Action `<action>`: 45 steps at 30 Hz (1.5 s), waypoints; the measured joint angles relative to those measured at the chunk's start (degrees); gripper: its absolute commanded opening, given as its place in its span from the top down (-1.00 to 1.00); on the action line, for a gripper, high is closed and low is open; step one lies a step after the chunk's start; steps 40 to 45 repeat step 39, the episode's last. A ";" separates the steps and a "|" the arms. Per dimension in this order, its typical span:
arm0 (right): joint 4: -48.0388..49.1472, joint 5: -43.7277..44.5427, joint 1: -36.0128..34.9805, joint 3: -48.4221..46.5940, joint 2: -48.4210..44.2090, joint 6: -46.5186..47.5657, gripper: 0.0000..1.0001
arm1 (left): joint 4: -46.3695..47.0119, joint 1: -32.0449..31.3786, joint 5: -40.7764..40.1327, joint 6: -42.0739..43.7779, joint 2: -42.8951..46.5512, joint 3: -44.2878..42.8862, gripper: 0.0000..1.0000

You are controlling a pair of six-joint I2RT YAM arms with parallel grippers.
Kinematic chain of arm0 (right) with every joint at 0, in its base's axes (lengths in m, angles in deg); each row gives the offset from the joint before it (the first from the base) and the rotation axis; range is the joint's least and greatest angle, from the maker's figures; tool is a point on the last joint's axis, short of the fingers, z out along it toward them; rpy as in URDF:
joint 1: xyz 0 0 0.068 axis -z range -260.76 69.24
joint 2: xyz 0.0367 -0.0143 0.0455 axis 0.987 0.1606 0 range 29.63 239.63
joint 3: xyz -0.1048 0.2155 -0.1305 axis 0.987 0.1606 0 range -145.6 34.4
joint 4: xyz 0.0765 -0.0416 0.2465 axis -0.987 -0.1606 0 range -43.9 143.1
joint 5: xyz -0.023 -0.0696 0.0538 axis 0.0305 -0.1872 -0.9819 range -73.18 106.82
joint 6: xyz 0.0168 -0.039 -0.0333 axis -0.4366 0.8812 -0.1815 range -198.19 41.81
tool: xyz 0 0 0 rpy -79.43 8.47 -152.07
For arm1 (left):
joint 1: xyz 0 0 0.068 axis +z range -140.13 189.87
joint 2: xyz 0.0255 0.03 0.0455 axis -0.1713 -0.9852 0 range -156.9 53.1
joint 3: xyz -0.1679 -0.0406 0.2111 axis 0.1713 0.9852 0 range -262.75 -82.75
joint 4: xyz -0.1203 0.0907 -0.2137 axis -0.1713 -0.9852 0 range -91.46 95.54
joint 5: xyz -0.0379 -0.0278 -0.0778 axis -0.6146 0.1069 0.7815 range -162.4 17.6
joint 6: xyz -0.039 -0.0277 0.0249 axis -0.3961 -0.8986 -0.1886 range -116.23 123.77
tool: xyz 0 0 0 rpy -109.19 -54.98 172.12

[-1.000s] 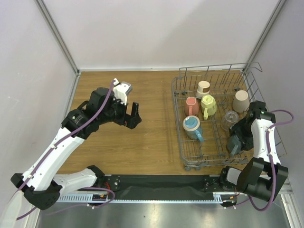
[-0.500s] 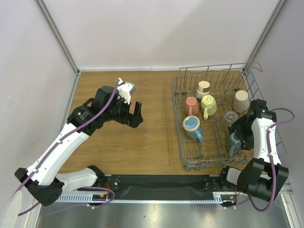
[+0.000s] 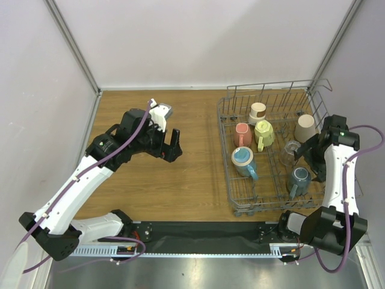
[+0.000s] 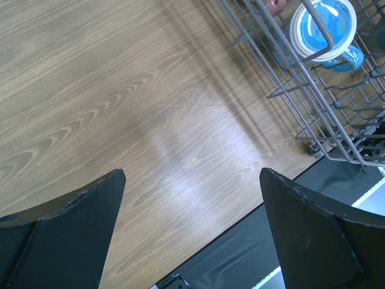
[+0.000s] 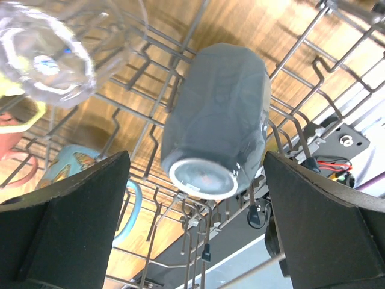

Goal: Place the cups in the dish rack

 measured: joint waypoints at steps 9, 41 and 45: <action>-3.82 -2.47 -2.64 -10.08 -1.36 4.46 -1.00 | 0.28 -0.02 0.42 -0.57 -0.37 -0.59 -0.99; 7.61 -35.06 -17.88 11.93 -37.16 5.33 -0.99 | 35.17 2.36 10.10 -58.16 49.79 50.21 -0.99; 7.61 -35.06 -17.88 11.93 -37.16 5.33 -0.99 | 35.17 2.36 10.10 -58.16 49.79 50.21 -0.99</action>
